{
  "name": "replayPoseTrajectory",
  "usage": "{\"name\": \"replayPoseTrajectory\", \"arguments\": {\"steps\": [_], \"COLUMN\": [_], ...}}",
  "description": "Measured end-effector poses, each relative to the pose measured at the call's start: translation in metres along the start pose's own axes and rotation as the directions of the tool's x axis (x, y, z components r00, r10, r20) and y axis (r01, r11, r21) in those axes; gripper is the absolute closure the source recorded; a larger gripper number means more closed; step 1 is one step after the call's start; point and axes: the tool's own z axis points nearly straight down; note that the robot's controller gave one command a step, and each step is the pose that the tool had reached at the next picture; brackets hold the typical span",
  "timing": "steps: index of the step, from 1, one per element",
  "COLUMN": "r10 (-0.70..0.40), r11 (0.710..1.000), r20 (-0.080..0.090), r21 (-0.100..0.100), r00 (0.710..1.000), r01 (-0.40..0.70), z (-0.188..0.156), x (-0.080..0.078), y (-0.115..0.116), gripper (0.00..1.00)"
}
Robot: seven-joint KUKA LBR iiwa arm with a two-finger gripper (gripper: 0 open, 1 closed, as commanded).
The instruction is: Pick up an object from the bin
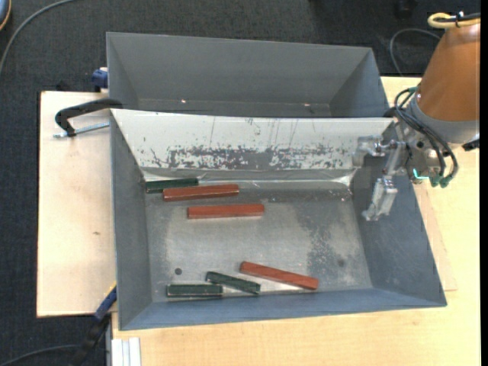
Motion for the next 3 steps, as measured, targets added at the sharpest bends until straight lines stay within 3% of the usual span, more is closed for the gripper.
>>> {"name": "replayPoseTrajectory", "arguments": {"steps": [1, 2, 3], "r10": [0.093, 0.036, -0.02], "r11": [0.996, 0.999, 1.0], "r20": [-0.002, -0.002, 0.002], "r21": [-0.002, -0.003, -0.002], "r00": [0.996, 0.999, 1.0], "r01": [-0.093, -0.036, 0.02], "z": [0.098, 0.139, 0.171], "x": [0.025, 0.066, 0.065], "y": [0.039, 0.105, 0.165], "gripper": [0.0, 0.0, 0.0]}}
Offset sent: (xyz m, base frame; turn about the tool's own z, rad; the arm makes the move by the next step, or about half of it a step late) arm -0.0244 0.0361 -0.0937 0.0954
